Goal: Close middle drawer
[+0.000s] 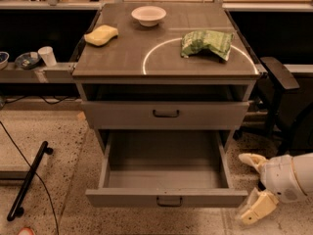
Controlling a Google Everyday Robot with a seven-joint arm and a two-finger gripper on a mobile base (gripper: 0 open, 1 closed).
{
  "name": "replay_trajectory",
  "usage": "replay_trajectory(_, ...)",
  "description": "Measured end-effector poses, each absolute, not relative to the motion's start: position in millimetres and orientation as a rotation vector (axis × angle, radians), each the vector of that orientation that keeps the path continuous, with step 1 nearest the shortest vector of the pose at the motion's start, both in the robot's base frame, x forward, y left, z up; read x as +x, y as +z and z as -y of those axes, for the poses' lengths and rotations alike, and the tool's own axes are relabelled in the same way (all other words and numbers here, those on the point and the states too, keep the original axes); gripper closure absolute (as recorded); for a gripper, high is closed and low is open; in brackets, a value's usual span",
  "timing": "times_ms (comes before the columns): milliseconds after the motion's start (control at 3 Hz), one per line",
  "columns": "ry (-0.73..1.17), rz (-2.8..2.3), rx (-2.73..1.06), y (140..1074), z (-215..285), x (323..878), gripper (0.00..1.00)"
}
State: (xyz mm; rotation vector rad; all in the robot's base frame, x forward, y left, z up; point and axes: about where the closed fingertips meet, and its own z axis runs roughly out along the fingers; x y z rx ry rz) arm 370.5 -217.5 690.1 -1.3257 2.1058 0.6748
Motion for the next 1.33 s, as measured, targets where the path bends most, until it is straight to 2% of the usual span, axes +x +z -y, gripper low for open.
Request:
replay_trajectory(667,0.675,-2.075,-1.338,658.1,208.2,372.3,0.0)
replay_trajectory(1000,0.658,-2.002,-1.298,609.2,189.2,366.2,0.0)
replay_trajectory(1333,0.53,-1.84,-1.189,583.1,190.0,382.7,0.0)
